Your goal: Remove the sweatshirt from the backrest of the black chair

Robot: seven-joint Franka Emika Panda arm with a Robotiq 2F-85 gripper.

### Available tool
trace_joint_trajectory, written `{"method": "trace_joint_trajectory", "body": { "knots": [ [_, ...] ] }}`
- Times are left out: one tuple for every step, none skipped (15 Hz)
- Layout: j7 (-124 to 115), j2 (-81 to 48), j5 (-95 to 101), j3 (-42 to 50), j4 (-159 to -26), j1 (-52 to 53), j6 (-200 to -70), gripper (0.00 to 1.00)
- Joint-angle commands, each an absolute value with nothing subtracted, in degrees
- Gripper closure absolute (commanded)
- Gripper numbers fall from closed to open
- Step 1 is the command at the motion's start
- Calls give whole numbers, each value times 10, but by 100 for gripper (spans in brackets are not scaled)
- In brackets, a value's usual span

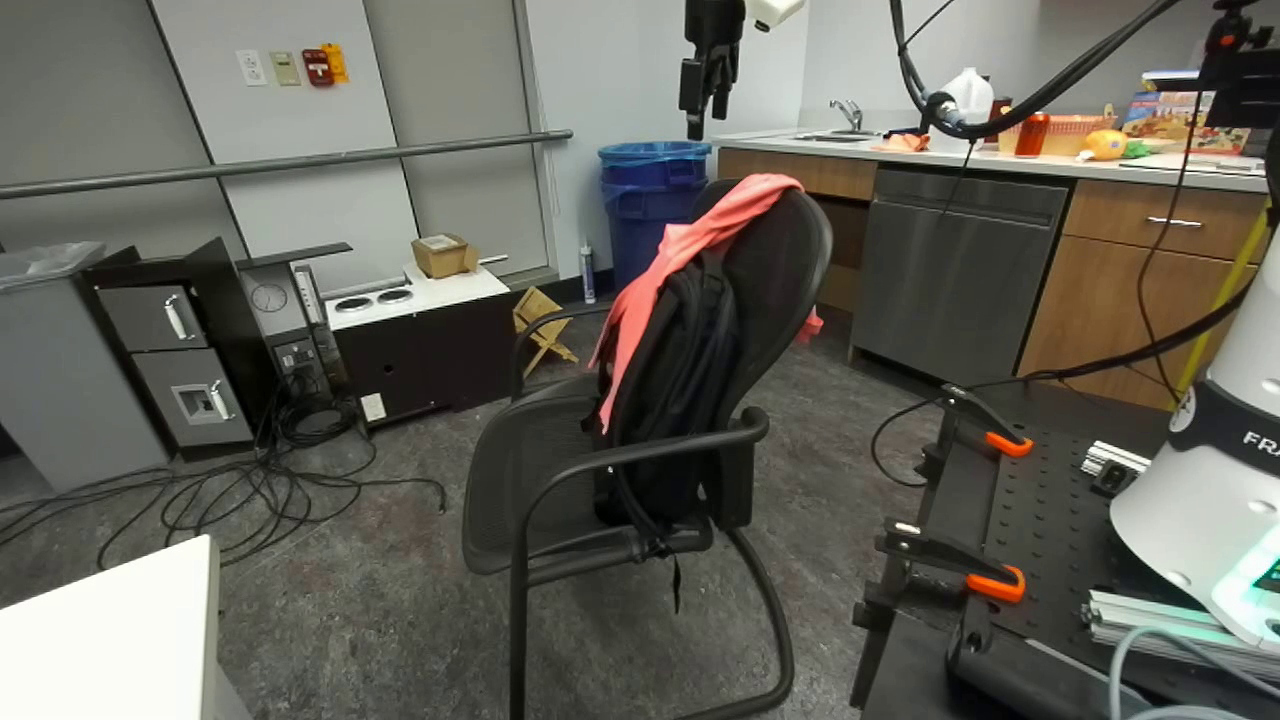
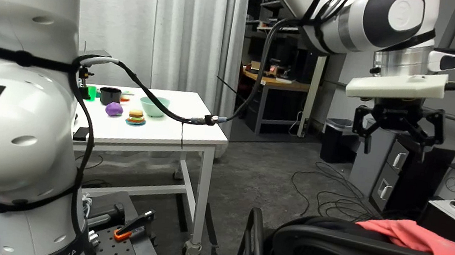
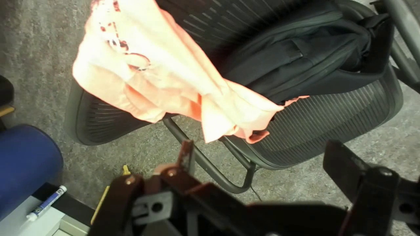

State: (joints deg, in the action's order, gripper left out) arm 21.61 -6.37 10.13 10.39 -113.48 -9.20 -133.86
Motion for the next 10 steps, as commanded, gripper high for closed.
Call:
{"method": "trace_joint_trajectory", "body": {
  "knots": [
    [226,-102,134,113,-1100,-113,-1355,0],
    [225,-108,143,116,-1098,-118,-1357,0],
    [222,-114,152,119,-1098,-122,-1361,0],
    [220,-118,162,122,-1100,-126,-1364,0],
    [221,-122,172,125,-1104,-129,-1368,0],
    [223,-129,180,128,-1101,-134,-1367,0],
    [222,-132,189,129,-1104,-136,-1368,0],
    [223,-136,197,131,-1106,-137,-1367,0],
    [223,-140,209,133,-1111,-138,-1372,0],
    [224,-144,218,134,-1112,-139,-1371,0]
  ]
}}
